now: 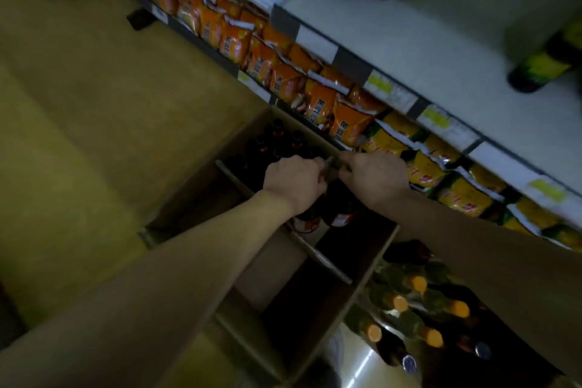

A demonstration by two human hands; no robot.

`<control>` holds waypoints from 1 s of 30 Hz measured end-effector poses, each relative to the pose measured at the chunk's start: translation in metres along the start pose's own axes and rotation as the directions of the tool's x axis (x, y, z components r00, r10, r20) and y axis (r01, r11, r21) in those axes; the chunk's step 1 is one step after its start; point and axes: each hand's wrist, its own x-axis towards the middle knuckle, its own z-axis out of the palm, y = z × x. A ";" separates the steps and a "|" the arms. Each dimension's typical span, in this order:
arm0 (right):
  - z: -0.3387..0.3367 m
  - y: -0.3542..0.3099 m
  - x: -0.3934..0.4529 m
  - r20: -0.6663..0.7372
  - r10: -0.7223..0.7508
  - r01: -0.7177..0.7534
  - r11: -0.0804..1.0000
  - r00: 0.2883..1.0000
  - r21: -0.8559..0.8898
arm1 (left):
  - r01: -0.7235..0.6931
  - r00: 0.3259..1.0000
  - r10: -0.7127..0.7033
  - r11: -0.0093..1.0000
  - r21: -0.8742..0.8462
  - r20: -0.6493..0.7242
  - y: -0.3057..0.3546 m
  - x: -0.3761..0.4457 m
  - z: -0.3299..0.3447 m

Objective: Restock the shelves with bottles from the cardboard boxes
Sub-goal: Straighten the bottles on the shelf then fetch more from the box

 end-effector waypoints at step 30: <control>-0.652 -0.074 -0.324 -0.561 0.244 -0.174 0.969 0.791 0.177 | -0.383 0.820 0.352 0.923 0.025 -0.451 0.169 -0.314 -0.657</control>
